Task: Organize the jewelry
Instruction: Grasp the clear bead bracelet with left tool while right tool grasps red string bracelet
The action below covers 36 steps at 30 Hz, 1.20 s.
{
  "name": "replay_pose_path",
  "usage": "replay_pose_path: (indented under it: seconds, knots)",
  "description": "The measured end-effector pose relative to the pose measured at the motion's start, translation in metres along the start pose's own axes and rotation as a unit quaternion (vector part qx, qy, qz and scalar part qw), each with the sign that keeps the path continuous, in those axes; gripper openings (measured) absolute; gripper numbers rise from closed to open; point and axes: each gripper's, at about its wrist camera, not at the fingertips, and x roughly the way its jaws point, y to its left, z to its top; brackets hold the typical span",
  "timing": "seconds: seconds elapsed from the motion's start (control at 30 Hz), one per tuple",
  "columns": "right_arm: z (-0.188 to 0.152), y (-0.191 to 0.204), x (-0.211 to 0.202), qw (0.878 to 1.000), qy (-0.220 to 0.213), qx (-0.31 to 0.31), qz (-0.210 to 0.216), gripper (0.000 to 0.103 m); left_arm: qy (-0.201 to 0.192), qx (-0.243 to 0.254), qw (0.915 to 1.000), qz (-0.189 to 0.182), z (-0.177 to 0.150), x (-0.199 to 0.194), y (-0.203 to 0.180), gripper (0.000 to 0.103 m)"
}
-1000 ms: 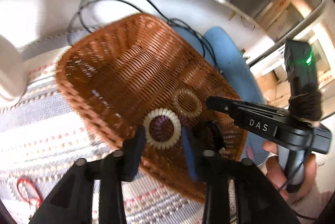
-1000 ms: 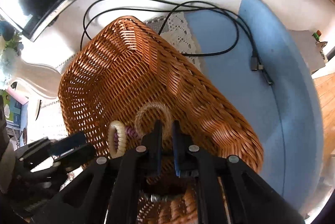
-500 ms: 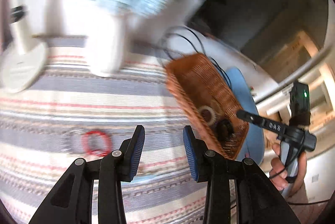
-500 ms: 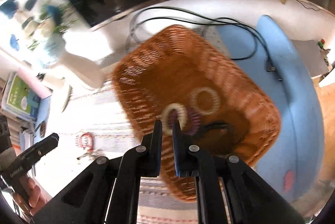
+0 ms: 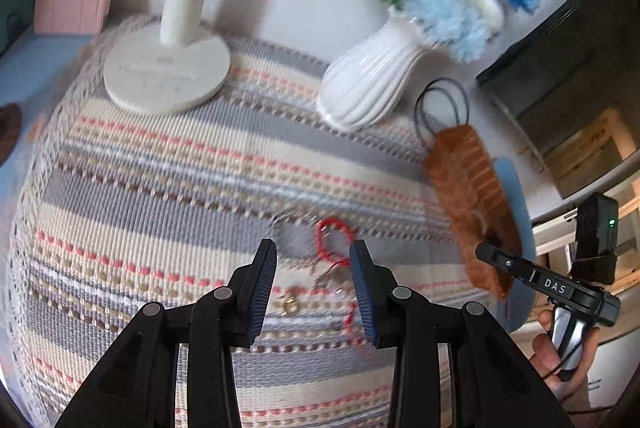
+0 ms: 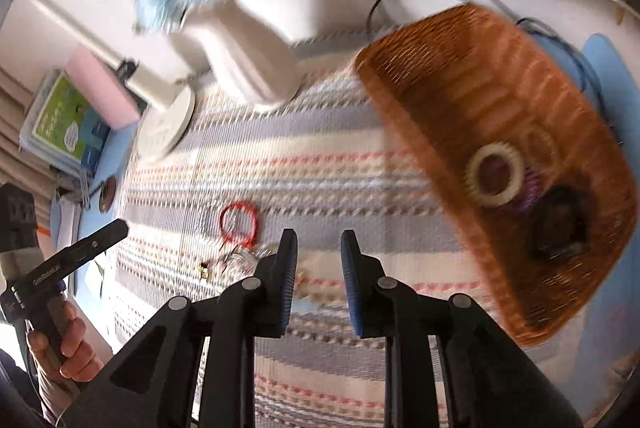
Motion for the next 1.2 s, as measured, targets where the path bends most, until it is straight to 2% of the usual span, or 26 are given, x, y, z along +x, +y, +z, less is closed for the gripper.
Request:
replay_pose_path:
  seconds: [0.17,0.33,0.5,0.83,0.9,0.93,0.97,1.0,1.07,1.2]
  knots:
    - [-0.009,0.027,0.029,1.000,0.019,-0.024,-0.003,0.025,0.028,0.002,0.9996,0.000,-0.003,0.028,0.016,0.039]
    - [-0.006,0.053,0.062,0.997,0.028,-0.077,-0.014,0.025,0.046,0.064,0.9961,0.041,0.005,0.064,0.011,0.039]
    - [0.002,0.074,0.097,0.990,0.044,-0.128,-0.024,0.025,0.061,0.103,0.9906,0.067,0.008,0.090,0.001,0.039]
    - [0.003,0.095,0.134,0.985,0.051,-0.162,-0.037,0.024,0.051,0.135,0.9847,0.098,0.005,0.104,-0.008,0.038]
    - [0.001,0.103,0.138,0.982,0.040,-0.179,-0.054,0.019,0.043,0.141,0.9829,0.111,0.003,0.105,-0.010,0.030]
    - [-0.002,0.108,0.140,0.978,0.034,-0.194,-0.068,0.012,0.038,0.148,0.9804,0.124,0.002,0.105,-0.012,0.026]
    - [-0.005,0.112,0.141,0.974,0.025,-0.210,-0.086,0.005,0.033,0.162,0.9760,0.142,0.000,0.106,-0.014,0.016]
    - [-0.008,0.113,0.141,0.970,0.020,-0.221,-0.095,0.005,0.029,0.170,0.9735,0.150,-0.001,0.107,-0.016,0.007]
    - [-0.009,0.114,0.141,0.970,0.015,-0.223,-0.097,0.004,0.026,0.161,0.9759,0.145,0.000,0.105,-0.011,0.007]
    - [-0.006,0.102,0.134,0.978,0.024,-0.194,-0.079,0.004,0.025,0.115,0.9868,0.111,0.004,0.094,0.004,0.007]
